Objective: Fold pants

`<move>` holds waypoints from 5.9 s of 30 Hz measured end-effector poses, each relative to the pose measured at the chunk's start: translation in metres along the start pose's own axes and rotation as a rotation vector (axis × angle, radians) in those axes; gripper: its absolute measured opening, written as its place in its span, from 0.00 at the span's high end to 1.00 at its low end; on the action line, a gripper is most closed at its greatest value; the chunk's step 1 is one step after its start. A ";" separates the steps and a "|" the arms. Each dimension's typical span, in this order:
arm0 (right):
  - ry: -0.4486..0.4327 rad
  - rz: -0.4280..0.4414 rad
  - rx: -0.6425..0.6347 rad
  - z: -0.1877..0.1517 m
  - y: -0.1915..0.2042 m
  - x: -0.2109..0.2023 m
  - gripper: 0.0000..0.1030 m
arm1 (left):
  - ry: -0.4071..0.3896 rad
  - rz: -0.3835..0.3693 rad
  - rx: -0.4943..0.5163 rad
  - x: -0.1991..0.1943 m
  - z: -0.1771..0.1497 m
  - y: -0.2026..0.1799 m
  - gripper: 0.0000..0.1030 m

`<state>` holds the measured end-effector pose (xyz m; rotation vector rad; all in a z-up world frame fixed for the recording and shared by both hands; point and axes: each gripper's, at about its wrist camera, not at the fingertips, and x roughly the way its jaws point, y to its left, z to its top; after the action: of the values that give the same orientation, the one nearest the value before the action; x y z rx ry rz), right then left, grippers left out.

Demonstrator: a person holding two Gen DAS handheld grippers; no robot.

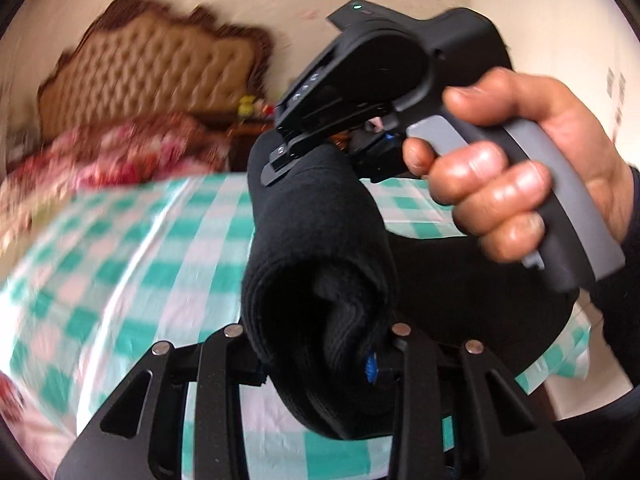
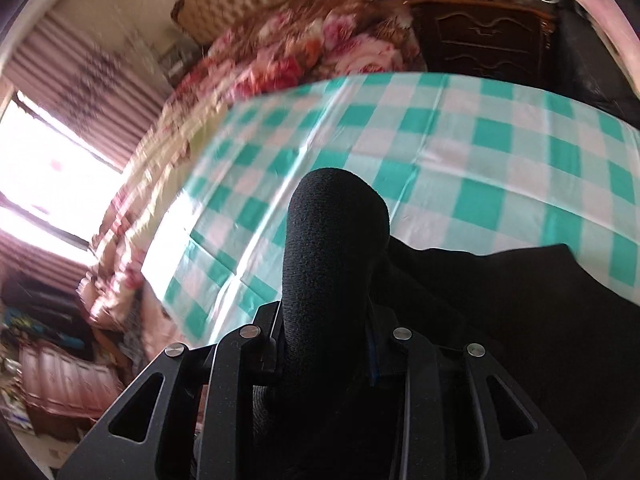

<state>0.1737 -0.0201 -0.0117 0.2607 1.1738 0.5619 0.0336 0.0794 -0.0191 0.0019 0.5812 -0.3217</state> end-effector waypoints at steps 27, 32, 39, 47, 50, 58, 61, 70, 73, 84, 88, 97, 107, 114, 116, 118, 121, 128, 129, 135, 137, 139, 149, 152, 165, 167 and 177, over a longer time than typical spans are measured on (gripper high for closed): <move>-0.166 0.182 0.402 -0.102 -0.286 -0.118 0.58 | -0.085 -0.020 0.839 0.092 -0.018 -0.281 0.69; -0.111 0.123 0.452 -0.131 -0.332 -0.100 0.46 | -0.079 -0.044 0.992 0.129 -0.066 -0.329 0.67; -0.123 0.110 0.338 -0.139 -0.328 -0.097 0.46 | -0.119 -0.047 1.118 0.137 -0.092 -0.331 0.37; -0.123 0.085 0.325 -0.142 -0.329 -0.109 0.40 | -0.118 0.023 1.168 0.139 -0.096 -0.298 0.34; -0.119 0.050 0.295 -0.141 -0.321 -0.108 0.38 | -0.114 0.040 1.177 0.148 -0.094 -0.292 0.54; -0.196 -0.043 0.208 -0.132 -0.299 -0.142 0.70 | -0.248 0.076 1.208 0.136 -0.071 -0.301 0.73; -0.257 -0.061 0.182 -0.130 -0.295 -0.173 0.71 | -0.301 0.058 1.211 0.135 -0.057 -0.308 0.73; -0.212 -0.180 0.222 -0.155 -0.344 -0.166 0.71 | -0.273 -0.052 1.337 0.177 -0.093 -0.336 0.73; -0.209 -0.189 0.250 -0.160 -0.354 -0.154 0.68 | -0.277 -0.046 1.354 0.190 -0.097 -0.335 0.73; -0.234 -0.213 0.202 -0.154 -0.335 -0.164 0.74 | -0.281 -0.042 1.326 0.166 -0.113 -0.351 0.73; -0.243 -0.263 0.165 -0.149 -0.322 -0.167 0.74 | -0.287 -0.039 1.313 0.164 -0.111 -0.349 0.73; -0.259 -0.379 0.085 -0.146 -0.299 -0.170 0.74 | -0.292 -0.038 1.303 0.164 -0.113 -0.350 0.73; -0.296 -0.458 0.020 -0.147 -0.280 -0.179 0.74 | -0.302 -0.043 1.287 0.157 -0.107 -0.351 0.73; -0.318 -0.478 0.002 -0.146 -0.274 -0.189 0.74 | -0.313 -0.052 1.284 0.150 -0.102 -0.356 0.73; -0.322 -0.479 0.001 -0.146 -0.274 -0.191 0.74 | -0.314 -0.055 1.285 0.149 -0.101 -0.357 0.73; -0.324 -0.480 0.001 -0.146 -0.275 -0.193 0.74 | -0.318 -0.056 1.290 0.148 -0.100 -0.358 0.73; -0.322 -0.479 0.001 -0.146 -0.276 -0.194 0.74 | -0.313 -0.069 1.287 0.148 -0.097 -0.360 0.73; -0.293 -0.420 0.034 -0.145 -0.299 -0.200 0.74 | -0.295 -0.098 1.308 0.150 -0.094 -0.369 0.73; -0.287 -0.415 0.041 -0.145 -0.303 -0.199 0.74 | -0.288 -0.105 1.307 0.151 -0.093 -0.370 0.73; -0.246 -0.407 0.035 -0.148 -0.329 -0.186 0.74 | -0.214 -0.155 1.279 0.163 -0.094 -0.379 0.73; -0.236 -0.414 0.051 -0.151 -0.344 -0.178 0.74 | -0.184 -0.180 1.248 0.168 -0.091 -0.382 0.70; -0.239 -0.437 0.047 -0.157 -0.354 -0.170 0.73 | -0.159 -0.230 1.199 0.169 -0.087 -0.381 0.60; -0.329 -0.386 0.124 -0.177 -0.367 -0.179 0.70 | -0.040 -0.503 0.779 0.127 -0.028 -0.319 0.31; -0.350 -0.396 0.146 -0.183 -0.367 -0.177 0.70 | 0.069 -0.532 0.649 0.131 -0.019 -0.284 0.45; -0.419 -0.368 0.252 -0.200 -0.366 -0.175 0.70 | 0.127 -0.560 0.674 0.143 -0.016 -0.257 0.49; -0.408 -0.367 0.269 -0.199 -0.366 -0.182 0.70 | 0.102 -0.644 0.601 0.132 0.007 -0.256 0.48; -0.487 -0.657 0.289 -0.224 -0.288 -0.225 0.70 | 0.243 -0.649 0.439 0.258 0.116 -0.305 0.74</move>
<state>-0.0132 -0.4035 -0.0541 0.2235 0.7911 -0.2454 0.2083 -0.2980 -0.0341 0.2835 0.7338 -1.0872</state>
